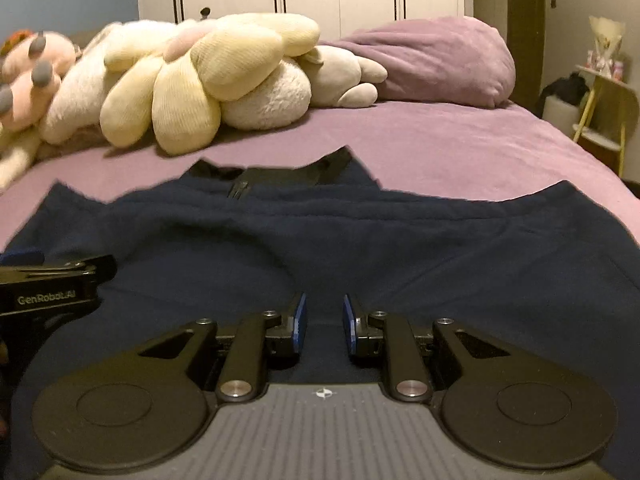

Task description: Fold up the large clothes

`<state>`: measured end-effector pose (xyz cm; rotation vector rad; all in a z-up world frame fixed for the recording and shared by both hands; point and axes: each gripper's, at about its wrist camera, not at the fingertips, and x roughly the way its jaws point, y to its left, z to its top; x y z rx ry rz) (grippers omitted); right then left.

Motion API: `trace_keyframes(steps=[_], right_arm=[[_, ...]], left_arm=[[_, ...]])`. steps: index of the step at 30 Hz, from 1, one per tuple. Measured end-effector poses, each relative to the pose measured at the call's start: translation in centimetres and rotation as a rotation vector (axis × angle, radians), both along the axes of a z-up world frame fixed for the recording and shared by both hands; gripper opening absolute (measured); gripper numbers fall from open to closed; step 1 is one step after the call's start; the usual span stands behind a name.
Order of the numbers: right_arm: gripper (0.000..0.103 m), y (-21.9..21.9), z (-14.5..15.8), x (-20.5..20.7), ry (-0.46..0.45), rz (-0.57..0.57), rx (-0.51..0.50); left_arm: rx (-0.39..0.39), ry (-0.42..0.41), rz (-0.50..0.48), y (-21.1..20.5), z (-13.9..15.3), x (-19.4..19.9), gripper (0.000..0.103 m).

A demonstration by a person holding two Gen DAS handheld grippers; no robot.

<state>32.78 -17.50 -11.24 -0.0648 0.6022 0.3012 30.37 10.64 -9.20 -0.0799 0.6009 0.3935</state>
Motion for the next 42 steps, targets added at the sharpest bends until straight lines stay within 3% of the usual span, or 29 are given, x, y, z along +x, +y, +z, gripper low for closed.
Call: trace_keyframes(steps=[3,5,7,9,10,15,20,25,28,31,33,35,36,38,42], right_arm=[[0.020,-4.6,0.4,1.3,-0.040,-0.134,-0.038],[0.020,-8.3,0.5,2.2,-0.036,-0.245,-0.031],[0.020,-11.3,0.1,2.4,-0.043,-0.325,-0.040],[0.043,-13.0,-0.6,2.3,-0.032,-0.382,-0.020],[0.043,-13.6,-0.9,2.2,-0.021,-0.398,0.020],[0.045,-12.5,-1.7,2.4,-0.038,-0.400,-0.040],[0.046,-13.4,-2.2,2.4,-0.029,-0.400,0.012],[0.046,-12.6,-1.8,3.5,-0.003,-0.399,-0.027],[0.047,-12.1,-0.8,4.0,0.039,-0.403,-0.065],[0.046,-11.9,1.2,2.8,0.062,-0.408,-0.065],[0.045,-12.0,2.9,0.3,0.046,-0.381,0.000],[0.045,-12.0,4.2,-3.1,0.025,-0.344,0.091],[0.045,-11.8,4.6,-4.8,0.027,-0.307,0.138],[0.042,-10.8,4.8,-8.5,0.017,-0.221,0.216],[0.035,-7.2,3.8,-12.7,0.008,-0.118,0.204]], left_arm=[[-0.015,0.012,0.069,2.0,-0.1,-0.2,0.100],[-0.109,0.021,0.097,3.5,-0.5,-0.2,0.101],[-0.147,0.027,0.101,4.1,-1.0,0.0,0.103],[-0.133,0.033,0.102,3.9,-1.2,0.2,0.103],[-0.129,0.036,0.102,3.8,-1.3,0.3,0.103],[-0.172,0.018,0.104,4.3,-1.9,0.2,0.103],[-0.195,0.015,0.106,4.6,-2.2,0.4,0.103],[-0.206,0.048,0.113,4.8,-1.1,0.1,0.103],[-0.203,0.078,0.086,5.0,0.5,-1.7,0.103],[-0.205,0.055,0.023,6.0,1.5,-6.4,0.103],[-0.272,0.059,-0.004,7.2,1.5,-9.4,0.103],[-0.358,0.078,-0.016,8.3,1.1,-11.7,0.093],[-0.401,0.085,-0.028,8.7,1.0,-12.6,0.083],[-0.489,0.081,-0.035,9.3,0.7,-13.8,0.082],[-0.670,0.079,-0.042,10.6,-0.5,-13.7,0.080]])
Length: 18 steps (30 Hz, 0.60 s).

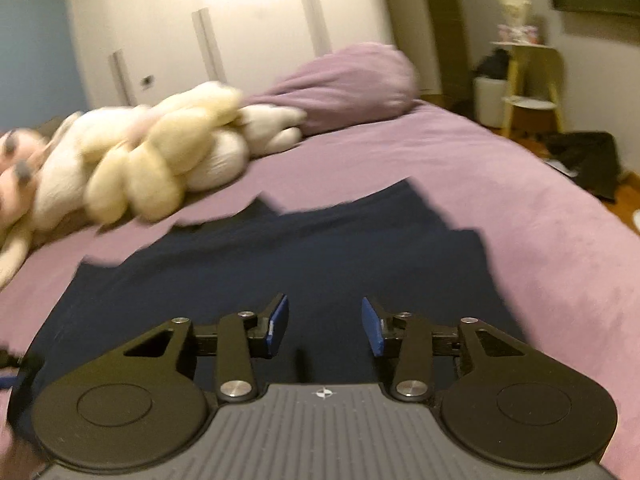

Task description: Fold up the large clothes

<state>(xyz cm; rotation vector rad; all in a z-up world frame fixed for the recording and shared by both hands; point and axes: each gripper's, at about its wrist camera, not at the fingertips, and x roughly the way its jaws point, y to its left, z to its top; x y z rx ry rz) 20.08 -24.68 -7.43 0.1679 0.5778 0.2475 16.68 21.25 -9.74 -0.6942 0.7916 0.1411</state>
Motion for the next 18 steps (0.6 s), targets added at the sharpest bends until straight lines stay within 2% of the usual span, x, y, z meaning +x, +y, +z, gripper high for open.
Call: trace_keyframes(steps=[1,3,6,8,9,11,13,15,18], right_arm=[[0.035,1.0,-0.4,-0.4,0.006,0.017,-0.011],[0.027,2.2,-0.8,-0.5,0.037,0.036,-0.013],[0.027,3.9,-1.2,-0.5,0.057,0.055,-0.018],[0.027,4.7,-1.5,-0.7,0.062,0.058,-0.034],[0.027,5.0,-1.7,-0.5,0.072,0.063,-0.036],[0.027,5.3,-1.7,-0.5,0.087,0.067,-0.024],[0.028,5.6,-2.1,-0.3,0.103,0.060,-0.033],[0.028,6.0,-2.2,-0.3,0.112,0.060,-0.058],[0.024,7.0,-1.5,-0.7,0.107,0.062,-0.116]], left_arm=[[-0.040,0.002,-0.006,0.2,-0.3,0.2,0.080],[-0.095,0.007,-0.028,0.5,-1.3,0.7,0.083],[-0.149,-0.010,-0.021,1.0,-2.4,1.4,0.083],[-0.191,-0.023,-0.018,1.2,-2.4,1.9,0.068],[-0.221,-0.030,-0.030,1.1,-2.6,2.2,0.056],[-0.221,-0.027,-0.026,0.9,-2.5,2.4,0.055],[-0.217,-0.040,-0.030,0.7,-2.3,2.4,0.045],[-0.246,-0.068,-0.016,0.7,-1.6,1.8,0.038],[-0.265,-0.122,-0.022,0.7,-0.4,1.4,0.034]])
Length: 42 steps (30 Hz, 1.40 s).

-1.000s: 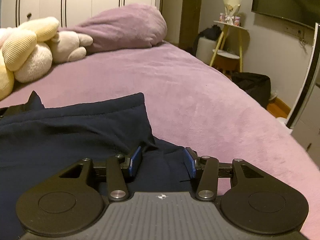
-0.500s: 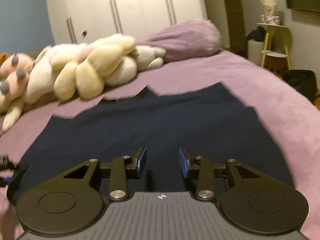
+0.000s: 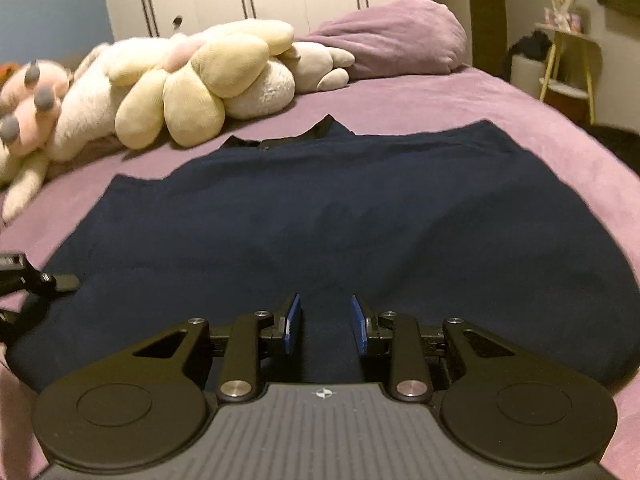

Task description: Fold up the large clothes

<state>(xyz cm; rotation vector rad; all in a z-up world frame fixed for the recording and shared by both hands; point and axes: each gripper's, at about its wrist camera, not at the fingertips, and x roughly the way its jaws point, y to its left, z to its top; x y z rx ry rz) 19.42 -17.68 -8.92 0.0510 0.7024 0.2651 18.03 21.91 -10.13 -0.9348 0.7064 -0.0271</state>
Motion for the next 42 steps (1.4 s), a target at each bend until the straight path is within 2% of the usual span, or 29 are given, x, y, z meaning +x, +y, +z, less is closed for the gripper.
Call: trace_keyframes(steps=[4,7,10,12,14,16,18,20,21,23,27,30,34,37,42], right_arm=[[0.021,0.7,1.1,-0.7,-0.019,0.019,0.065],[0.020,2.0,0.2,-0.4,0.016,0.027,0.049],[0.020,2.9,-1.1,0.0,0.032,0.031,-0.011],[0.020,3.5,-0.7,0.0,0.036,0.040,-0.052],[0.015,3.6,0.3,-0.2,0.030,0.039,-0.038],[0.015,3.4,0.9,-0.8,-0.008,0.036,-0.017],[0.016,3.6,0.4,-1.1,-0.026,0.034,-0.010],[0.016,3.6,-1.5,-0.6,0.036,0.042,0.011],[0.015,3.8,-1.9,-0.4,0.034,0.055,-0.003],[0.015,4.1,-1.1,0.1,0.050,0.065,-0.025],[0.013,3.4,0.5,-0.9,0.026,0.056,0.066],[0.012,3.6,-2.0,-0.7,0.073,0.089,0.075],[0.010,2.0,-1.1,1.0,0.148,0.113,0.163],[0.010,-1.0,0.0,0.7,0.134,0.061,0.251],[0.010,-6.6,0.6,-1.0,0.101,-0.048,0.331]], left_arm=[[-0.020,-0.027,-0.005,-0.3,1.2,0.2,0.033],[-0.025,-0.043,-0.012,-0.7,1.8,0.1,0.032],[0.012,-0.045,-0.016,-1.3,2.6,0.5,0.032],[0.022,-0.039,-0.016,-1.4,2.9,0.4,0.032],[0.037,-0.039,-0.020,-1.6,3.4,0.5,0.032],[0.056,-0.037,-0.026,-2.0,3.9,0.6,0.032],[0.041,-0.040,-0.041,-2.4,4.4,0.7,0.032],[0.064,-0.054,-0.046,-3.0,5.4,0.8,0.032],[0.075,-0.063,-0.051,-3.2,5.9,0.8,0.031],[0.085,-0.071,-0.059,-3.5,6.6,0.9,0.031],[0.074,-0.062,-0.083,-4.7,7.4,1.5,0.031],[0.099,-0.078,-0.090,-5.7,8.5,1.8,0.031],[0.074,-0.104,-0.101,-7.1,10.5,2.1,0.030],[0.068,-0.126,-0.132,-9.4,12.3,2.8,0.030],[0.066,-0.195,-0.262,-17.1,14.7,5.6,0.029]])
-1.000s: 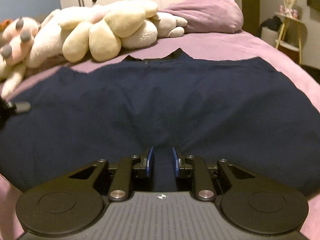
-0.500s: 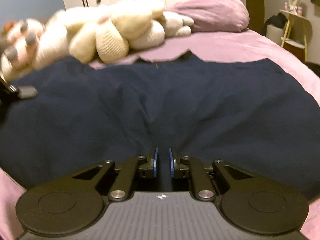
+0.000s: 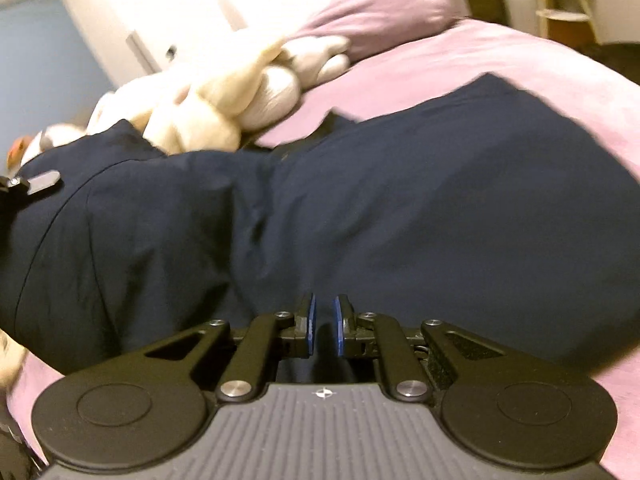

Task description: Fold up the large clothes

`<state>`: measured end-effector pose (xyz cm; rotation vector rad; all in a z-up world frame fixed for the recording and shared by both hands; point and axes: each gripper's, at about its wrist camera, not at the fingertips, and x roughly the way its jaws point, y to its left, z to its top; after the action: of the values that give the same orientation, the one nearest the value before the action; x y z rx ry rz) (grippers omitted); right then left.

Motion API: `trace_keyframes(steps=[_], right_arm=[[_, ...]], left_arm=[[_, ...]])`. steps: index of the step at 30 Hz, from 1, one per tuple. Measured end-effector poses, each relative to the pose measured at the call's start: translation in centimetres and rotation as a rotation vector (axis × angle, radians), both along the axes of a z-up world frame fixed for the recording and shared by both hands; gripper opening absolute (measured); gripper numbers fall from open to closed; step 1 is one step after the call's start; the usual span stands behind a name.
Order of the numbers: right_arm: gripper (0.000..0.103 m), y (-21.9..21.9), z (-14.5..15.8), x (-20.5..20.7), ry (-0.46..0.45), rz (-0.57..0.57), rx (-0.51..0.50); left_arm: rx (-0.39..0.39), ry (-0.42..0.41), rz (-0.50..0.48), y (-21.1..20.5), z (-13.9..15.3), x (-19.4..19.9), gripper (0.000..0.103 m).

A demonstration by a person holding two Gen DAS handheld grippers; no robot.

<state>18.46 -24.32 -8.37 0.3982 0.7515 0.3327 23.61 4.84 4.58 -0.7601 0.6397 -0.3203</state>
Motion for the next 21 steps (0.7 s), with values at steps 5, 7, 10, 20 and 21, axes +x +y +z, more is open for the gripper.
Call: trace_keyframes(steps=[5,7,10,20,21], right_arm=[[0.010,-4.8,0.0,-1.1,-0.006,-0.104,0.030],[0.010,-6.7,-0.2,-1.7,-0.009,-0.144,0.029],[0.010,-8.6,-0.7,-1.9,-0.006,-0.187,0.024],[0.011,-12.4,-1.3,-3.8,0.014,-0.280,0.000],[0.013,-12.3,-0.9,-4.2,0.006,-0.292,-0.012]], left_arm=[[0.037,-0.002,-0.145,-10.0,-1.8,4.4,0.026],[0.076,0.026,-0.182,-13.5,-3.7,5.8,0.027],[0.164,0.092,-0.208,-17.7,-7.3,7.5,0.030],[0.133,0.016,-0.299,-17.7,-5.5,3.8,0.075],[0.101,-0.006,-0.295,-16.5,-4.4,2.8,0.075]])
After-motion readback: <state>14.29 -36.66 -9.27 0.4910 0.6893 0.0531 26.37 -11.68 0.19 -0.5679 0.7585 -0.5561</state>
